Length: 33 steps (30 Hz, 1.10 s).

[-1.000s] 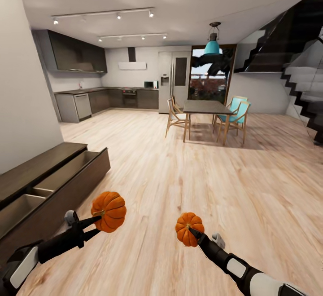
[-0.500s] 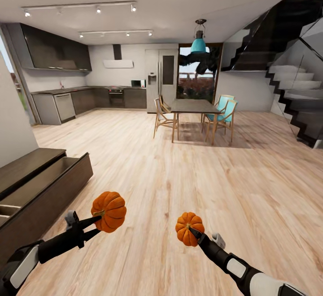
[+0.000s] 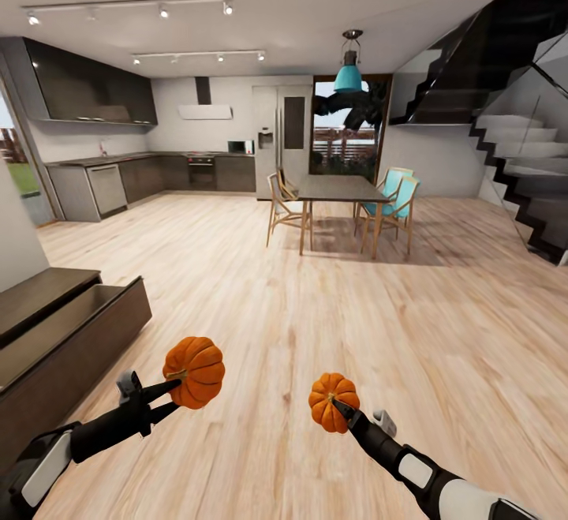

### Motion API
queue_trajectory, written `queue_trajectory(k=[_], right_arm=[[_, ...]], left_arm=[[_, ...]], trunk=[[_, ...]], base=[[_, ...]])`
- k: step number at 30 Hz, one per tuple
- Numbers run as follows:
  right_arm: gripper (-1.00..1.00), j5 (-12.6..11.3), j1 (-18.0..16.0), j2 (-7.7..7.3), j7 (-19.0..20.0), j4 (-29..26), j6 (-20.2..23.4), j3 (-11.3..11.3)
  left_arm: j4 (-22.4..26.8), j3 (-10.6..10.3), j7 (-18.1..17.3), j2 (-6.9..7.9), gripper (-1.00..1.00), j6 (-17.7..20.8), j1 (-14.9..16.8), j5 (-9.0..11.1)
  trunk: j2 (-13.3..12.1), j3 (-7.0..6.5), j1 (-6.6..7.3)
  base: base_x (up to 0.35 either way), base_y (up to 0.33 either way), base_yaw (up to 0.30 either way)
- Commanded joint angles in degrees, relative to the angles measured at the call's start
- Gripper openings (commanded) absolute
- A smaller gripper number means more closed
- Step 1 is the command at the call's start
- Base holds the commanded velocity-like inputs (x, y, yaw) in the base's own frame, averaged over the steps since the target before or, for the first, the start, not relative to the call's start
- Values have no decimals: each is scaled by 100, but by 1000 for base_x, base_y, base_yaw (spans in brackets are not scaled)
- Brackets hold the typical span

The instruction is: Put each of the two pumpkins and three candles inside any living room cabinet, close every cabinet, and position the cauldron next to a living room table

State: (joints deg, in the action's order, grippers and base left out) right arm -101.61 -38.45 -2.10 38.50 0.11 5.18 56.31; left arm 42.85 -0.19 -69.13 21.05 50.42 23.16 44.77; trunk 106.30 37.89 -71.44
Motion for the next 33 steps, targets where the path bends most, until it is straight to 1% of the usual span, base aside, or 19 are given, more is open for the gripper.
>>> queue_trajectory(k=[1, 33], right_arm=[[-100, -78, -4, -1, 8, -3, 53, -15], [-100, -78, -4, -1, 3, -3, 51, -15]], left_arm=[[4, 6, 0, 1, -100, 64, 4, 53], [-4, 3, 5, -5, -100, 56, 7, 50]], trunk=[[3, 5, -2], [3, 5, -2]], base=[[309, -101, 0], [309, -101, 0]])
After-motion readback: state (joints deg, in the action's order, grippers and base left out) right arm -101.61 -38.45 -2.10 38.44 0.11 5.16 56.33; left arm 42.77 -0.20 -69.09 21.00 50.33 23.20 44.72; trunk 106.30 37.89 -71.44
